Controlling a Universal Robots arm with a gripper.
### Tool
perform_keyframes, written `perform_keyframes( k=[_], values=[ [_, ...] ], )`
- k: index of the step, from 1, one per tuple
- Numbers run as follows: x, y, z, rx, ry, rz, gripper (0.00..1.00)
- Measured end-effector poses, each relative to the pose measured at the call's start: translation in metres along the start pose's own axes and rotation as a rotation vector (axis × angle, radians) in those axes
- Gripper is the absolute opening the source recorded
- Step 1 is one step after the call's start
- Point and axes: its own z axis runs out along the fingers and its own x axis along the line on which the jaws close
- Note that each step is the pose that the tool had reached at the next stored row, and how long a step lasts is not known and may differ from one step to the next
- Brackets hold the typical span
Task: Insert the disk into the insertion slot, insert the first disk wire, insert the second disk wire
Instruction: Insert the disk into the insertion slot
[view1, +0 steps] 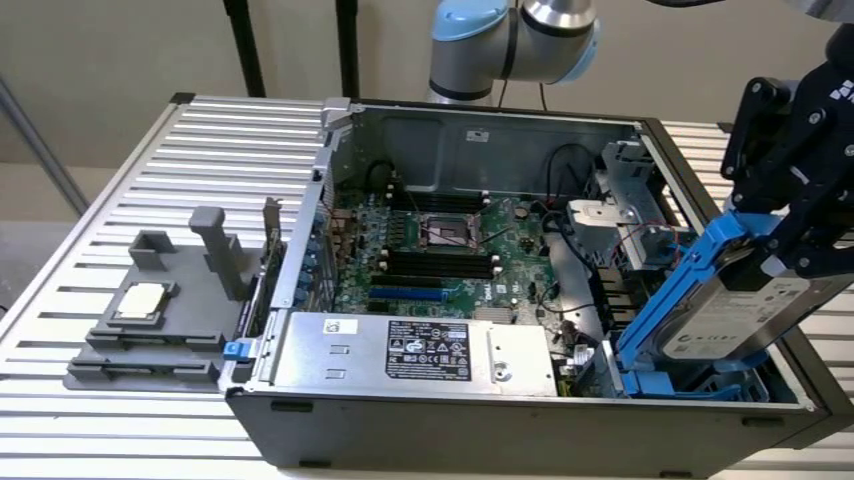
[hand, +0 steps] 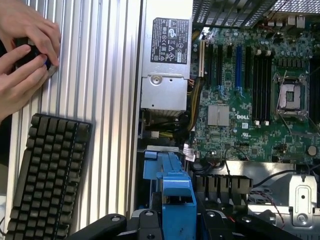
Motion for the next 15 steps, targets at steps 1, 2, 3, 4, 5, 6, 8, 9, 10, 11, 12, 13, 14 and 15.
perform_keyframes(
  k=[1,2,3,4,5,6,8,9,10,11,12,13,14,15],
  values=[
    [0.0,0.0,0.0007,0.0002,-0.0001,0.0,0.33],
    [0.0,-0.0001,0.0014,0.0003,-0.0003,0.0,0.33],
    [0.0,-0.0001,0.0018,0.0003,-0.0001,0.0,0.33],
    [0.0,-0.0001,0.0022,0.0003,-0.0001,0.0,0.33],
    [0.0,-0.0001,0.0027,0.0004,-0.0001,0.0,0.33],
    [0.0,-0.0001,0.003,0.0003,0.0,0.0,0.33],
    [0.0001,-0.0002,0.0039,0.0004,-0.0002,0.0,0.33],
    [0.0001,-0.0002,0.0042,0.0003,-0.0001,0.0,0.33],
    [0.0001,-0.0002,0.0046,0.0004,-0.0001,0.0,0.33],
    [0.0,-0.0002,0.0049,0.0004,-0.0001,0.0,0.33],
    [0.0,-0.0003,0.0053,0.0003,-0.0001,0.0,0.33],
    [0.0,-0.0003,0.0058,0.0004,-0.0003,0.0,0.33],
    [-0.0001,-0.0003,0.0061,0.0004,-0.0003,0.0,0.33],
    [-0.0001,-0.0003,0.0064,0.0004,-0.0004,0.0,0.33]
  ],
)
